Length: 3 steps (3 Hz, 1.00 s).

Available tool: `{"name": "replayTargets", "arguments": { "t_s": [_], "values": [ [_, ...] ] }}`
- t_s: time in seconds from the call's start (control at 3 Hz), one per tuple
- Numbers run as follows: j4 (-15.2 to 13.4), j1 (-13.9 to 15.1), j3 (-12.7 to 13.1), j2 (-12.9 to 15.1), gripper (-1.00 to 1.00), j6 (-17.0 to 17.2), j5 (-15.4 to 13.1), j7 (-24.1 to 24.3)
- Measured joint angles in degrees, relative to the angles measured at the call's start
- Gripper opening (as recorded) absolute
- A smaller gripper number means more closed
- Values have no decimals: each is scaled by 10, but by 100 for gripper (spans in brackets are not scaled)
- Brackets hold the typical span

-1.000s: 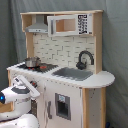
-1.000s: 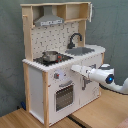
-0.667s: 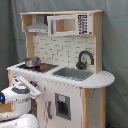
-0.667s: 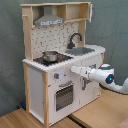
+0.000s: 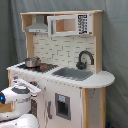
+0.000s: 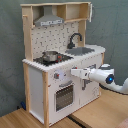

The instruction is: Play with the kitchen

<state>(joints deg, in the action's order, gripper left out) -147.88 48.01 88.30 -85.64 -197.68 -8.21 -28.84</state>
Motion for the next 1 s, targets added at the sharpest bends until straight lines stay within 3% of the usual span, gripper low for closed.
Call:
{"name": "replayTargets", "arguments": {
  "t_s": [0.67, 1.0],
  "values": [
    [-1, -1, 0, 0, -100, 3, 0, -127],
    [0, -2, 1, 13, -100, 15, 3, -145]
  ]
}}
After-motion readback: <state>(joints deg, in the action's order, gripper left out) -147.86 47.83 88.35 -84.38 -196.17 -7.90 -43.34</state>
